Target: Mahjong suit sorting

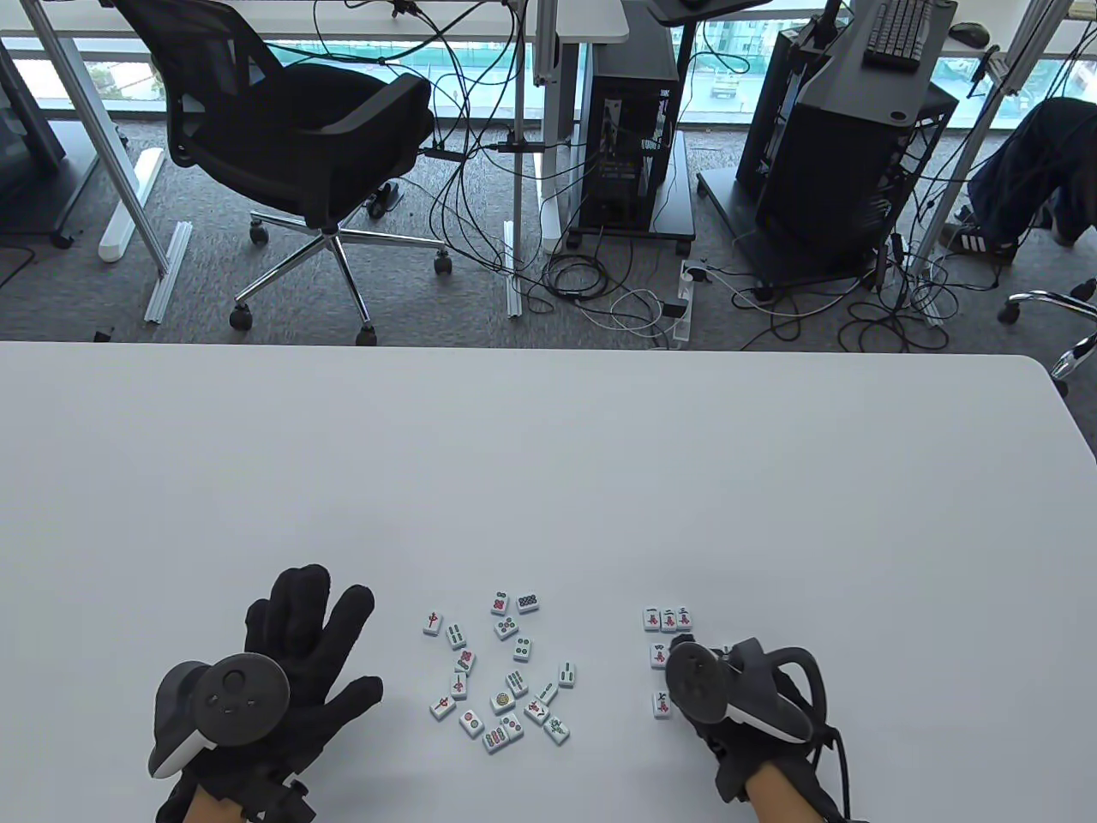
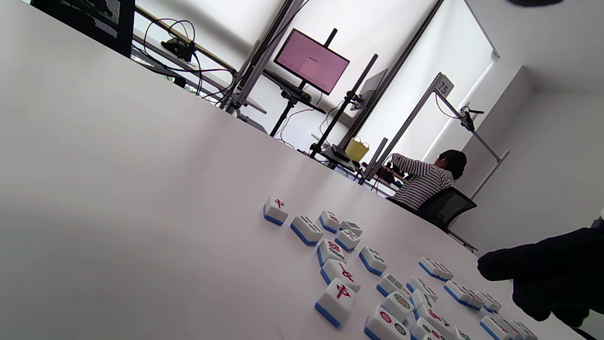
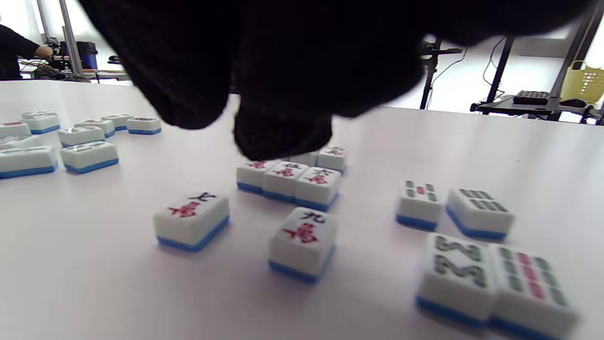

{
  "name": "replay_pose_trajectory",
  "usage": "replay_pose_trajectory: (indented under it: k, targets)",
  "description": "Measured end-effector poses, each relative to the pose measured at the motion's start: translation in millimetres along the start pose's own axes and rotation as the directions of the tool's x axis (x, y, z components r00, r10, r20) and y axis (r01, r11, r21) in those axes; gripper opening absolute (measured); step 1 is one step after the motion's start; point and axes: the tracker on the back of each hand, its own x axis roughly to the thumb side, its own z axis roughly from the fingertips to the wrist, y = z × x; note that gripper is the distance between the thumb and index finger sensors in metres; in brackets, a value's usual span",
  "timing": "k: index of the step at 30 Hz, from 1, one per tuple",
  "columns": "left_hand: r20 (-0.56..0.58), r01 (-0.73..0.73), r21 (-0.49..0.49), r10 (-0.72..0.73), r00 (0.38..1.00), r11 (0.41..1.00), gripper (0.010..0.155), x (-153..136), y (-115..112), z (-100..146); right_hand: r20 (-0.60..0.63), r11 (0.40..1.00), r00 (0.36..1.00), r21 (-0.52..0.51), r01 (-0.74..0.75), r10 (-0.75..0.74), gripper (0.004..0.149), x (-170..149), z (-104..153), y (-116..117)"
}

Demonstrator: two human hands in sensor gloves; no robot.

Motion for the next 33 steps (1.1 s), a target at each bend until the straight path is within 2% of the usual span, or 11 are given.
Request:
replay_pose_trajectory:
  k: [4, 7, 14, 16, 26, 29, 33]
  targets:
    - [0.005, -0.001, 0.001, 0.001, 1.0, 1.0, 0.082, 1, 0, 0, 0.115, 0.998, 0.992, 0.03, -0.054, 0.05, 0.059, 43, -26, 6]
    - [0.01, -0.001, 0.0, 0.001, 1.0, 1.0, 0.082, 1, 0, 0, 0.149, 0.993, 0.986, 0.079, -0.085, 0.073, 0.061, 67, -41, 11]
    - [0.015, -0.004, -0.003, 0.004, 1.0, 1.0, 0.082, 2, -1, 0, 0.168, 0.971, 0.974, 0.159, -0.18, 0.153, 0.066, 88, -63, 20]
    - [0.013, -0.001, -0.006, 0.001, 1.0, 1.0, 0.082, 2, -1, 0, 0.18, 0.962, 0.97, 0.19, -0.197, 0.163, 0.064, 89, -66, 23]
    - [0.008, 0.002, -0.01, -0.001, 1.0, 1.0, 0.082, 2, -1, 0, 0.187, 0.984, 0.978, 0.133, -0.119, 0.093, 0.058, 83, -70, 23]
    - [0.007, 0.0, -0.007, 0.0, 1.0, 1.0, 0.082, 2, -1, 0, 0.157, 0.99, 0.986, 0.116, -0.08, 0.061, 0.057, 69, -69, 14]
    - [0.003, -0.007, 0.002, 0.007, 1.0, 1.0, 0.082, 1, 1, 0, 0.031, 0.995, 0.999, 0.095, -0.025, 0.022, 0.056, 26, -68, -13]
